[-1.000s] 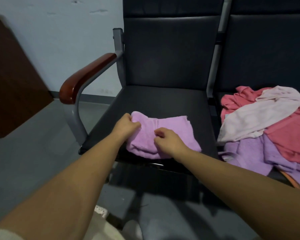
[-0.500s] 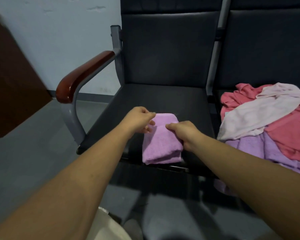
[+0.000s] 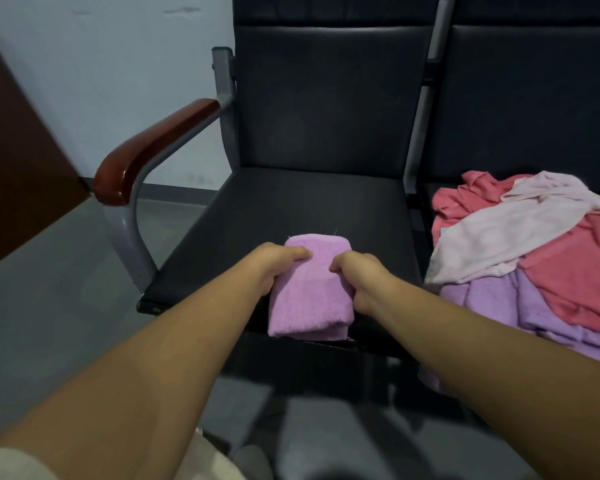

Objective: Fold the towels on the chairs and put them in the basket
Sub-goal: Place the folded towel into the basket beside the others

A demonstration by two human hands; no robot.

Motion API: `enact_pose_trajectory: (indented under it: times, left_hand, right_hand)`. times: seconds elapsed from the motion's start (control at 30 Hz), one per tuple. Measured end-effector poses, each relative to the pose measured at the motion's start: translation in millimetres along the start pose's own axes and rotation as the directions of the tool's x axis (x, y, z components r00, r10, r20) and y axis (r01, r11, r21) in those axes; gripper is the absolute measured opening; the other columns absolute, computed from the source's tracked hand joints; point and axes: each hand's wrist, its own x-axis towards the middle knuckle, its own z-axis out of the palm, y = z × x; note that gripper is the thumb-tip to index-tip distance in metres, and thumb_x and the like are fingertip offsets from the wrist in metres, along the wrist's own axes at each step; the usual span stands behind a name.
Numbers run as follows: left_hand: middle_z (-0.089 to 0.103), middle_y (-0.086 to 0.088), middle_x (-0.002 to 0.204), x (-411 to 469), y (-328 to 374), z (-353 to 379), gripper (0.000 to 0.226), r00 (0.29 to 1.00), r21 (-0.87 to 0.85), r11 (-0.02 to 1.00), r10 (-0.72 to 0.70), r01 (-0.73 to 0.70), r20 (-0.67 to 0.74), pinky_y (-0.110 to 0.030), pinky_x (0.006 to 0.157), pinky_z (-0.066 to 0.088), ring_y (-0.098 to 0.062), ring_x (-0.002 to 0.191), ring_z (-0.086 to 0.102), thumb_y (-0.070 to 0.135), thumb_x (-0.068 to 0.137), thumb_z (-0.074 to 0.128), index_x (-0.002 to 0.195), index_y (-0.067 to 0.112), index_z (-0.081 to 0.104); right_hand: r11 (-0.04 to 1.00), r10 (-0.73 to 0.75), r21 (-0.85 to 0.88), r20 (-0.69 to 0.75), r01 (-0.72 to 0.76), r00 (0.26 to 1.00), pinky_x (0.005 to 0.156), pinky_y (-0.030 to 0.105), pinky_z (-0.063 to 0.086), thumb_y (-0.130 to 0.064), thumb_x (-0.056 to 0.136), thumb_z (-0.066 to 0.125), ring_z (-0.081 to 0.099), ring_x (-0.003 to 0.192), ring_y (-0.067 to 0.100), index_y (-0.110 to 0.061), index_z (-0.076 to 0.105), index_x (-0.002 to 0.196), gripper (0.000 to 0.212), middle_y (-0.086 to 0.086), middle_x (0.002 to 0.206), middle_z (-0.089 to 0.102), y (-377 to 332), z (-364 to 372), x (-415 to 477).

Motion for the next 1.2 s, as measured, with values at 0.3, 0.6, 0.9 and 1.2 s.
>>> enact_pose_trajectory:
  times: [0.3,0.6,0.9,1.2]
  left_hand:
    - [0.07,-0.013,0.111,-24,13,-42,0.028,0.978,-0.278,0.938,0.201,-0.21,-0.06,-0.047,0.089,0.055,-0.031,0.099,0.068,0.019,0.087,0.069,0.114,0.017,0.06]
    - [0.069,-0.021,0.121,-75,-6,-183,0.054,0.938,-0.522,0.782,0.243,-0.34,-0.247,-0.044,0.07,0.061,-0.033,0.096,0.07,0.015,0.081,0.07,0.133,0.009,0.057]
    - [0.066,-0.019,0.123,-156,-156,-333,0.048,0.867,-0.643,0.658,0.032,-0.392,-0.496,-0.042,0.063,0.06,-0.035,0.108,0.066,0.018,0.092,0.065,0.137,0.015,0.05]
    - [0.066,-0.02,0.112,-199,-354,-350,0.035,0.755,-0.714,0.6,-0.261,-0.361,-0.601,-0.039,0.067,0.057,-0.03,0.089,0.067,0.008,0.092,0.06,0.127,0.01,0.055]
  right_hand:
    - [0.972,-0.139,0.201,0.093,0.118,0.986,0.085,0.051,0.059,-0.029,0.101,0.053,0.074,0.091,0.031,-0.007,0.07,0.104,0.027,0.011,0.098,0.076,-9,29,-12]
    - [0.95,-0.222,0.292,0.393,0.108,0.892,0.049,0.025,0.051,-0.014,0.099,0.051,0.066,0.049,0.013,-0.007,0.063,0.092,0.016,-0.002,0.055,0.068,-48,147,-77]
    - [0.983,-0.067,-0.086,0.648,0.159,0.759,0.094,0.052,0.053,-0.018,0.091,0.057,0.068,0.103,0.034,-0.007,0.065,0.112,0.025,0.016,0.109,0.071,0,337,-151]
    - [0.885,0.204,-0.439,0.662,0.153,0.721,0.071,0.036,0.05,-0.011,0.091,0.06,0.062,0.079,0.027,-0.008,0.063,0.082,0.01,0.014,0.086,0.067,166,435,-181]
